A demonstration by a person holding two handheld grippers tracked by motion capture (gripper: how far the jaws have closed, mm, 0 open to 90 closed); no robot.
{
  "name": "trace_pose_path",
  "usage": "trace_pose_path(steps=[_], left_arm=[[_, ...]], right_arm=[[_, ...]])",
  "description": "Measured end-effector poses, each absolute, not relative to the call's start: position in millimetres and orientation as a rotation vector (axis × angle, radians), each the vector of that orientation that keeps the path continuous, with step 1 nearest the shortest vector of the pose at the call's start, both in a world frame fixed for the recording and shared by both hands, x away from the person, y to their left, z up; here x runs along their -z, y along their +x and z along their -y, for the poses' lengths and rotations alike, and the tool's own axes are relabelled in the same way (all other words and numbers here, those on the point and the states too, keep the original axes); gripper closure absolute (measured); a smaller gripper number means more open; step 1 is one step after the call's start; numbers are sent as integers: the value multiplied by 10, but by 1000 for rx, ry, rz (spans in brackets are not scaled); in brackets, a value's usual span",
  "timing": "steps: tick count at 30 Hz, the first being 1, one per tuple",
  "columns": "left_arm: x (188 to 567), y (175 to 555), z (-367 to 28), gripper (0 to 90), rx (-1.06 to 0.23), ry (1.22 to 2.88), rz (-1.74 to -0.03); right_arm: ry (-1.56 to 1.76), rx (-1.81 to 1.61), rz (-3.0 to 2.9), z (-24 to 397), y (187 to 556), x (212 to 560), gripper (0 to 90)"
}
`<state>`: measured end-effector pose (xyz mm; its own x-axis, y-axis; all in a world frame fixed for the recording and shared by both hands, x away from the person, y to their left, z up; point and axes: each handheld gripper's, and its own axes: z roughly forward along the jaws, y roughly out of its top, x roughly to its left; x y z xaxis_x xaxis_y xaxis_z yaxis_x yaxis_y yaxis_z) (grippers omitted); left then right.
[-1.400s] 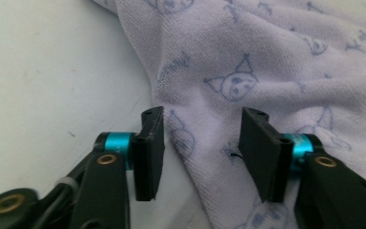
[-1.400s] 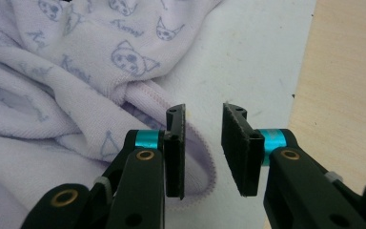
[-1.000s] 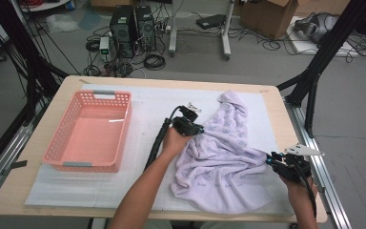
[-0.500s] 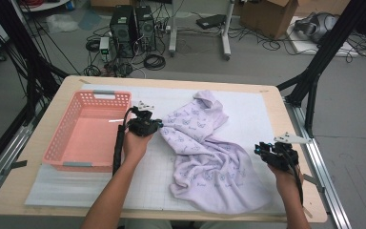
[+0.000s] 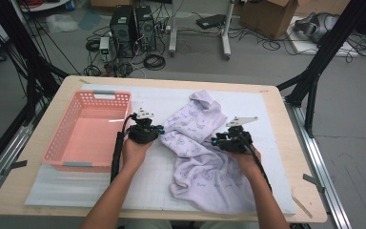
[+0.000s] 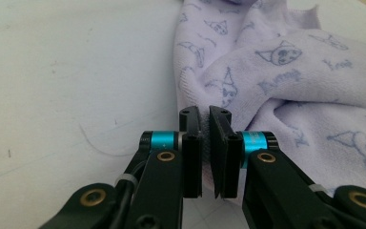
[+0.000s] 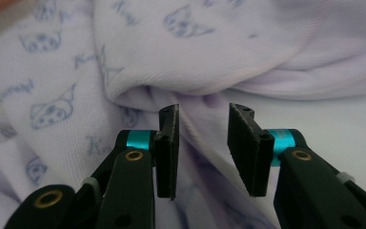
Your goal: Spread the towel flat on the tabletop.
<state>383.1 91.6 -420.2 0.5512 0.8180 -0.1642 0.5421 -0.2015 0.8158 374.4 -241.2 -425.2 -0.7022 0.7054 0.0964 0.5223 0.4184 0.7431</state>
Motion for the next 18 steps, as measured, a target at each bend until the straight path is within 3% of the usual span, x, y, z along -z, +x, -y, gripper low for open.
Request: trace_pose_path(steps=[2, 6, 13, 18], left_arm=[[4196, 3826, -915, 833, -383, 1866, -1107], [4208, 3828, -906, 811, -363, 1856, -1095], [4240, 3837, -800, 537, -341, 1802, -1089], [4257, 3860, -777, 515, -336, 1778, -1086]], right_arm=[[1033, -1099, -2505, 2348, 3765, 4313, 864], [1059, -1110, -2423, 2522, 3705, 4208, 880], [1180, -984, -2202, 3253, 3427, 3907, 881], [1311, -812, -2109, 3751, 3174, 3860, 880]])
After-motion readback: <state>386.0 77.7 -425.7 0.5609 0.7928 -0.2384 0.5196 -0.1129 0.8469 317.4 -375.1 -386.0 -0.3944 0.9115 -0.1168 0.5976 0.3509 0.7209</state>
